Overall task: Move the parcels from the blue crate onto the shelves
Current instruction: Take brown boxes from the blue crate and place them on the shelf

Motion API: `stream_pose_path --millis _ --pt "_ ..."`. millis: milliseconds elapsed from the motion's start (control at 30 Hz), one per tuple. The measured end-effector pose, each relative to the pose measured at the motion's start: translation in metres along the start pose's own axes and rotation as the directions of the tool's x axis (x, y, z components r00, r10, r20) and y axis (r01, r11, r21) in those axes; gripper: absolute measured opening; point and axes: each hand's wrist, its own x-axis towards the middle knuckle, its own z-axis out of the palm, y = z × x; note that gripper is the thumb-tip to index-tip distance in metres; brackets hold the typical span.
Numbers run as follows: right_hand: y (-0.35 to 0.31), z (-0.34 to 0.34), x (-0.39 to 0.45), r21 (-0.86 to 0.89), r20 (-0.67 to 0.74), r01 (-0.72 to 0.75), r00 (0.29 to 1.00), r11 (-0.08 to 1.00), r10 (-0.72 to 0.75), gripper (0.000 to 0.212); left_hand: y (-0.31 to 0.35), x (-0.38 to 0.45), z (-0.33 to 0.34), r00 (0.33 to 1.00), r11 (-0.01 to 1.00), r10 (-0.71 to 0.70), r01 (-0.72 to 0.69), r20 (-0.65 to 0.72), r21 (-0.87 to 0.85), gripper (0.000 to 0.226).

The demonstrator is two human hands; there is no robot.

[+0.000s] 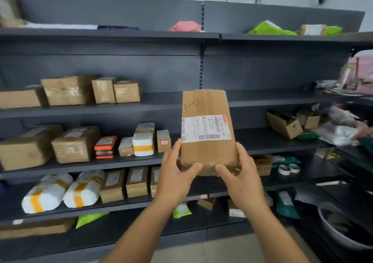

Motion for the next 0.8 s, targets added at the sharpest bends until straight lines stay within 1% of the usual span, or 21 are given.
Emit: stream_pose_path --millis 100,167,233,300,467,600,733,800 --pt "-0.009 0.026 0.039 0.017 0.023 0.054 0.998 0.998 -0.054 0.077 -0.007 0.040 -0.015 0.997 0.998 0.048 -0.045 -0.060 0.042 0.077" --pt "-0.016 0.043 0.069 0.042 0.048 0.076 0.996 0.996 -0.078 0.076 -0.010 0.071 -0.022 0.992 0.993 0.093 -0.086 -0.086 0.081 0.071" --pt "-0.021 0.059 0.103 0.055 0.070 0.100 0.992 0.993 -0.104 0.076 -0.011 0.102 -0.027 0.986 0.987 0.117 -0.103 -0.115 0.125 0.065" --pt "-0.029 0.075 0.139 0.064 0.088 0.131 0.987 0.989 -0.136 0.076 -0.011 0.135 -0.032 0.981 0.979 0.134 -0.109 -0.141 0.173 0.065" --pt "-0.047 0.113 0.228 0.032 0.157 0.217 0.963 0.976 -0.219 0.074 -0.012 0.220 -0.050 0.973 0.960 0.129 -0.074 -0.190 0.270 0.070" --pt "-0.062 0.144 0.286 -0.038 0.194 0.288 0.942 0.957 -0.275 0.069 -0.012 0.277 -0.063 0.966 0.926 0.136 -0.045 -0.221 0.374 0.060" --pt "-0.070 0.175 0.335 -0.095 0.233 0.307 0.932 0.947 -0.279 0.068 -0.020 0.335 -0.075 0.967 0.892 0.153 -0.046 -0.204 0.450 0.053" --pt "-0.071 0.190 0.358 -0.119 0.241 0.316 0.929 0.941 -0.282 0.066 -0.027 0.364 -0.081 0.975 0.864 0.129 -0.021 -0.180 0.502 0.056"
